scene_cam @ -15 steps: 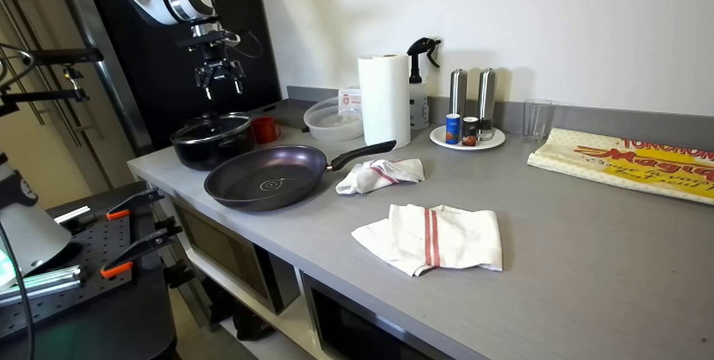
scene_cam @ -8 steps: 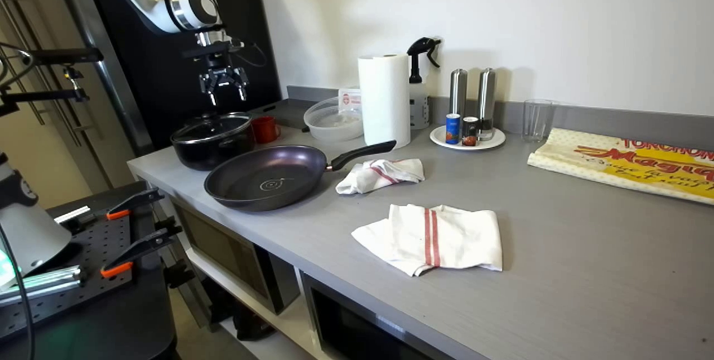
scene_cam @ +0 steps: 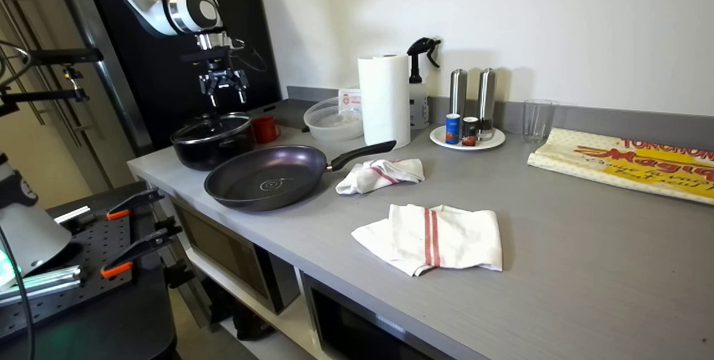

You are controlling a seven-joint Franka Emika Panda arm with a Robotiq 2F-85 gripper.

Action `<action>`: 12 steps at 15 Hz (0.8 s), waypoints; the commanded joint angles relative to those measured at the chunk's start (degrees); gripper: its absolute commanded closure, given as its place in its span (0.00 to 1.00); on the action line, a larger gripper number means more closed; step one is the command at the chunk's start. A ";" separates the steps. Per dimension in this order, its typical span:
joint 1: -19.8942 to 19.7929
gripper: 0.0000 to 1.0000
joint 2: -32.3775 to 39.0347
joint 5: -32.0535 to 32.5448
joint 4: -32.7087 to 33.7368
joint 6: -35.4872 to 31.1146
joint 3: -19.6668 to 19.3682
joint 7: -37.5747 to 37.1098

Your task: Put the lid on the black pot

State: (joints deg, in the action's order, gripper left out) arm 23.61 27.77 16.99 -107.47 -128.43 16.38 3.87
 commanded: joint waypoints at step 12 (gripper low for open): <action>-4.18 0.00 -3.41 -3.37 -5.31 -8.19 -1.63 -0.84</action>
State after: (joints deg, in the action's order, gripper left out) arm 19.71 24.34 15.02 -111.87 -133.80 15.38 3.84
